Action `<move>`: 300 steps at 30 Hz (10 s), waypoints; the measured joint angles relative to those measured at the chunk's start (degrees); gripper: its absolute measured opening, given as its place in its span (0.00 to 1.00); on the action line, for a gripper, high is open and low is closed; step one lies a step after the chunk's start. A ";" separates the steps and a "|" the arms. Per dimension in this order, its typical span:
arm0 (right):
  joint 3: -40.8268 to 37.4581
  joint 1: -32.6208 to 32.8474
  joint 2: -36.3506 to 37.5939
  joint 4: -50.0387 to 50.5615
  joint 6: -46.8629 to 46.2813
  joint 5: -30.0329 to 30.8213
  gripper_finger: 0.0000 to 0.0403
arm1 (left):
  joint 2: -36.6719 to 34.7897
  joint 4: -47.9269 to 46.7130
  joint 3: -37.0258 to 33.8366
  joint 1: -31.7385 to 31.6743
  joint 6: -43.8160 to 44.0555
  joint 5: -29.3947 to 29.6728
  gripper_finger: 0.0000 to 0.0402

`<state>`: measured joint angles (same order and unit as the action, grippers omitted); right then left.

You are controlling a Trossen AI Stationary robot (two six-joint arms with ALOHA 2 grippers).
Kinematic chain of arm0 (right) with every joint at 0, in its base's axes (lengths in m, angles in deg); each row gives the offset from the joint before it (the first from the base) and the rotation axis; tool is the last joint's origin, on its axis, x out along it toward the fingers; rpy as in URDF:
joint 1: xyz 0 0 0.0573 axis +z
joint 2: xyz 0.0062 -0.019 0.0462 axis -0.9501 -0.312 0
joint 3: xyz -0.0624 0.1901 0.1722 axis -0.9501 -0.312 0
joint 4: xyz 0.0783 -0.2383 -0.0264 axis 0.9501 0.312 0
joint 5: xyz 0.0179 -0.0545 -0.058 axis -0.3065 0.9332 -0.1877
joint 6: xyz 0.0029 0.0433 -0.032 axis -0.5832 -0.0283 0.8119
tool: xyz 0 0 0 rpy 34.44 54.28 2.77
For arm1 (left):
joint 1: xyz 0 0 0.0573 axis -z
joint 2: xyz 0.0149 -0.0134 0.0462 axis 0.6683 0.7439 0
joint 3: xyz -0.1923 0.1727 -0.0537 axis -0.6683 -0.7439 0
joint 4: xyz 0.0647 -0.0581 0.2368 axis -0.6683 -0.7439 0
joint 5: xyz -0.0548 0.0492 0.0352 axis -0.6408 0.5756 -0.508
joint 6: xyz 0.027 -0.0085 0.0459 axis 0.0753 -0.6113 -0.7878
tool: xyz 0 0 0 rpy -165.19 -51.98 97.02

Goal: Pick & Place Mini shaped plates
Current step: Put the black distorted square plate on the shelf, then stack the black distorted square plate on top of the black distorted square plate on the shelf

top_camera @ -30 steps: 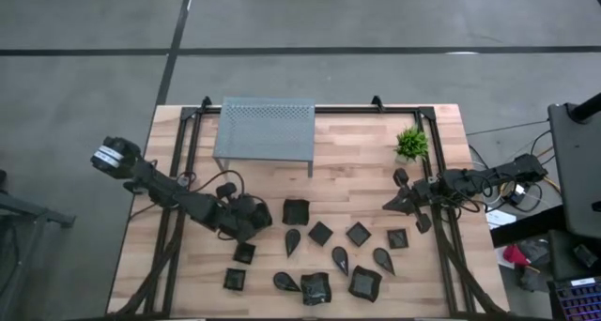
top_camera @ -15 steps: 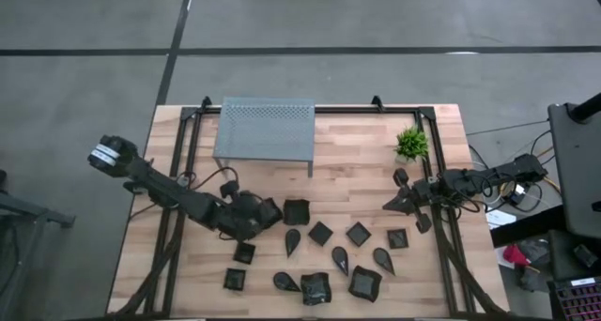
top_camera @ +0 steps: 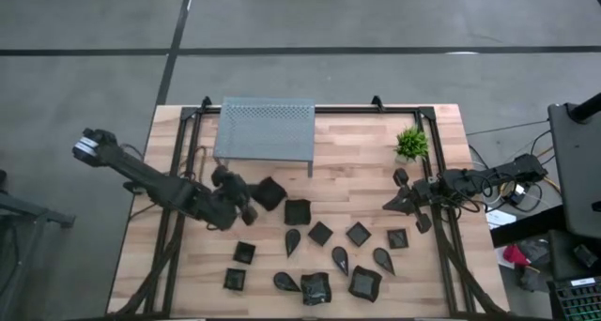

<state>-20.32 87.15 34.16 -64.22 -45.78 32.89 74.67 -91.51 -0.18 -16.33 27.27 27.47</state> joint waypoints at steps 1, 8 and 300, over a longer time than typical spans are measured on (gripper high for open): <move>0.01 0.00 0.00 0.00 0.00 0.00 0.02 | -1.29 -0.09 0.22 -0.01 -0.11 2.54 0.00; 0.00 0.02 0.00 0.00 0.00 0.00 0.02 | -11.68 -2.57 0.60 -3.70 -1.68 8.01 0.00; 0.02 0.00 0.00 0.02 0.00 0.00 0.02 | -7.07 2.15 11.75 -60.46 -16.97 -64.92 0.29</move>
<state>-20.30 87.15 34.16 -64.20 -45.78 32.89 67.61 -89.36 11.57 -76.79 10.30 -37.45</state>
